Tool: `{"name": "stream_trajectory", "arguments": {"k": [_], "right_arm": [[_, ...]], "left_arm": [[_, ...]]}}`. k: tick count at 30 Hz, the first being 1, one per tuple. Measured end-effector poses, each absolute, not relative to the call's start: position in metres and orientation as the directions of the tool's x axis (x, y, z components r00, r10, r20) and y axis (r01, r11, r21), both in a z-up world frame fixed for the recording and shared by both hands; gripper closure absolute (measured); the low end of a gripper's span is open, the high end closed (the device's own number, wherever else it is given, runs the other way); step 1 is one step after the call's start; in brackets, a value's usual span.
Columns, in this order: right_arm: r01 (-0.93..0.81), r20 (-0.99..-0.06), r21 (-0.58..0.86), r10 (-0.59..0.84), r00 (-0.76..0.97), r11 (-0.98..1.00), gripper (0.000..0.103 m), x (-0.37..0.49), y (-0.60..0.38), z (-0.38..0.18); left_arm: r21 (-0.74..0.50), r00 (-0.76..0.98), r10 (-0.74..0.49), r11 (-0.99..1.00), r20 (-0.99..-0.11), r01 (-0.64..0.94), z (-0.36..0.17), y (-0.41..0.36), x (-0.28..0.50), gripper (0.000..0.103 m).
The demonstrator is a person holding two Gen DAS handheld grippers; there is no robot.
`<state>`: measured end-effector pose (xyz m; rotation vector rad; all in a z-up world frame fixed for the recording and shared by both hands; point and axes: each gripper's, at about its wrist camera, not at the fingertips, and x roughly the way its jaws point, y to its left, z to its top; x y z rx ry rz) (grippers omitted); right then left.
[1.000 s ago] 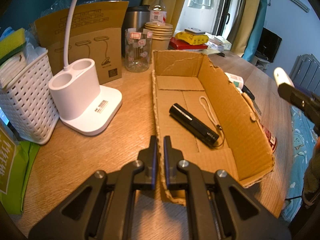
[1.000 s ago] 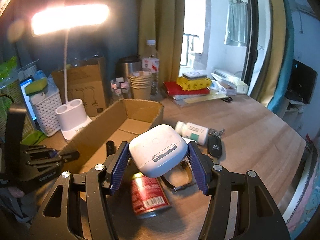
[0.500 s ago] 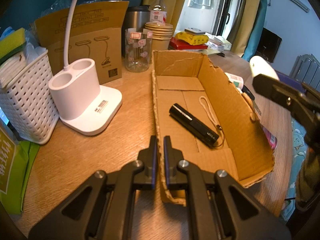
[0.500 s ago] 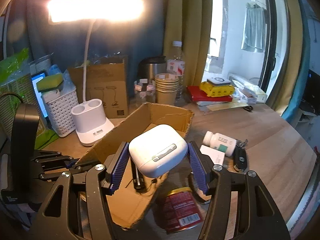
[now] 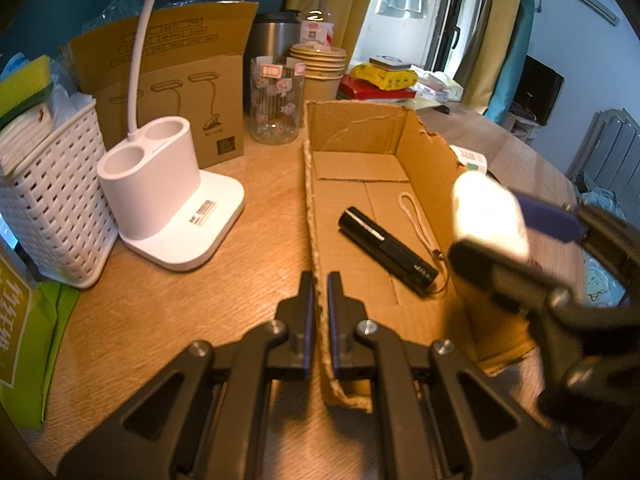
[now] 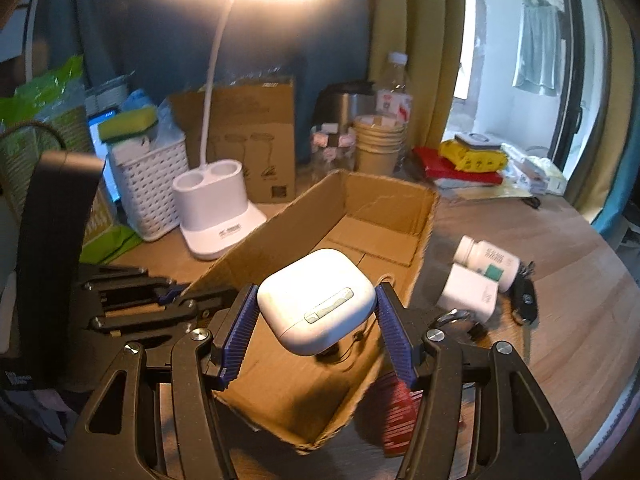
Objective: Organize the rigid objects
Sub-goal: 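Carry the white earbud case with the right gripper and release it into the box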
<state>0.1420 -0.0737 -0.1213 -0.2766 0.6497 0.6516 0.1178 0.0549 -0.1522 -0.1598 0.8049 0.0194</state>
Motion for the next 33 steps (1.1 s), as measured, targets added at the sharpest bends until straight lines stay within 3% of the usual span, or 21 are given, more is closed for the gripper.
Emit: {"name": "stream_trajectory", "arguments": {"k": [22, 33], "right_arm": [[-0.652, -0.69, -0.076, 0.432, 0.581, 0.755, 0.041, 0.145, -0.068, -0.136], [-0.665, -0.677, -0.073, 0.453, 0.58, 0.743, 0.034, 0.143, -0.072, -0.131]], "left_arm": [[-0.137, 0.694, -0.044, 0.987, -0.718, -0.079, -0.151, 0.055, 0.119, 0.097], [-0.146, 0.694, -0.05, 0.986, -0.718, -0.081, -0.151, 0.052, 0.119, 0.095]]}}
